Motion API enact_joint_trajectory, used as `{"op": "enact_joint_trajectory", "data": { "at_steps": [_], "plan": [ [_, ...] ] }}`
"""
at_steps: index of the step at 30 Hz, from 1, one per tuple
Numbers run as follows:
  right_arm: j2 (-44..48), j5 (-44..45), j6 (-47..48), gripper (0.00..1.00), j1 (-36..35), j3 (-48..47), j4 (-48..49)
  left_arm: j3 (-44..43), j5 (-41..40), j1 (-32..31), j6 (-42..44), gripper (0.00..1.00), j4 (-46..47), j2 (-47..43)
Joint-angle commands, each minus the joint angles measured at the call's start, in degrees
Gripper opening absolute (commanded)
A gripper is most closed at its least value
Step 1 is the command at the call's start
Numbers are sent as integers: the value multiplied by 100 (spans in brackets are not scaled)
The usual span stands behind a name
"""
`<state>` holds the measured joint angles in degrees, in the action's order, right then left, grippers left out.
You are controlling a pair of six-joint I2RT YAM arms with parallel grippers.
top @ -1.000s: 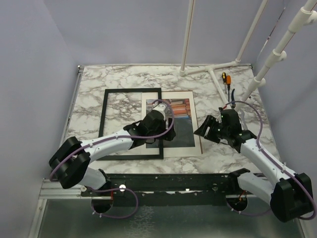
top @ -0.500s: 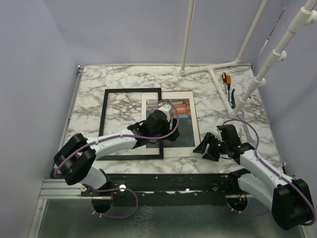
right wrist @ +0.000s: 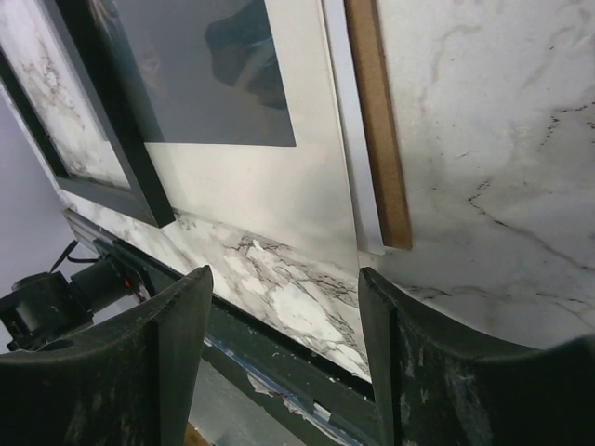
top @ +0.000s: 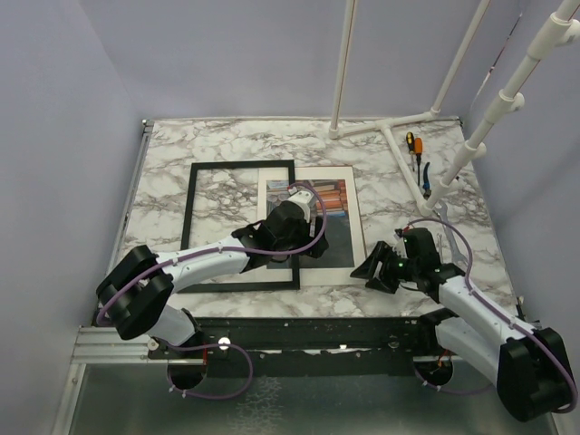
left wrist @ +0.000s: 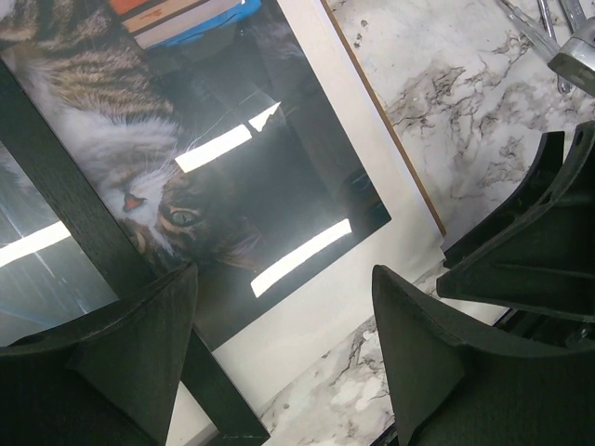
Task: Take the photo out of the frame
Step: Pick up the photo from the photo frame.
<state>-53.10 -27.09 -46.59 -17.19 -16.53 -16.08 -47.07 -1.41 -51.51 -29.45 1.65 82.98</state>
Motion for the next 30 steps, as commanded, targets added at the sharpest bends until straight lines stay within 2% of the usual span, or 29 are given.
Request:
{"op": "enact_joint_trajectory", "data": {
  "at_steps": [1,12,22,30],
  "plan": [
    [250,-87,-71,65,14,-62,-75,32,110,-27,93,75,114,-146],
    [448,-289,-70,60,12,-112,160,42,459,-39,259,75,232,-52],
    [1239,-326,-392,58,14,221,771,338,966,-109,570,76,725,-184],
    [1105,-450,-533,57,14,297,1192,505,709,-561,1123,78,809,-368]
  ]
}}
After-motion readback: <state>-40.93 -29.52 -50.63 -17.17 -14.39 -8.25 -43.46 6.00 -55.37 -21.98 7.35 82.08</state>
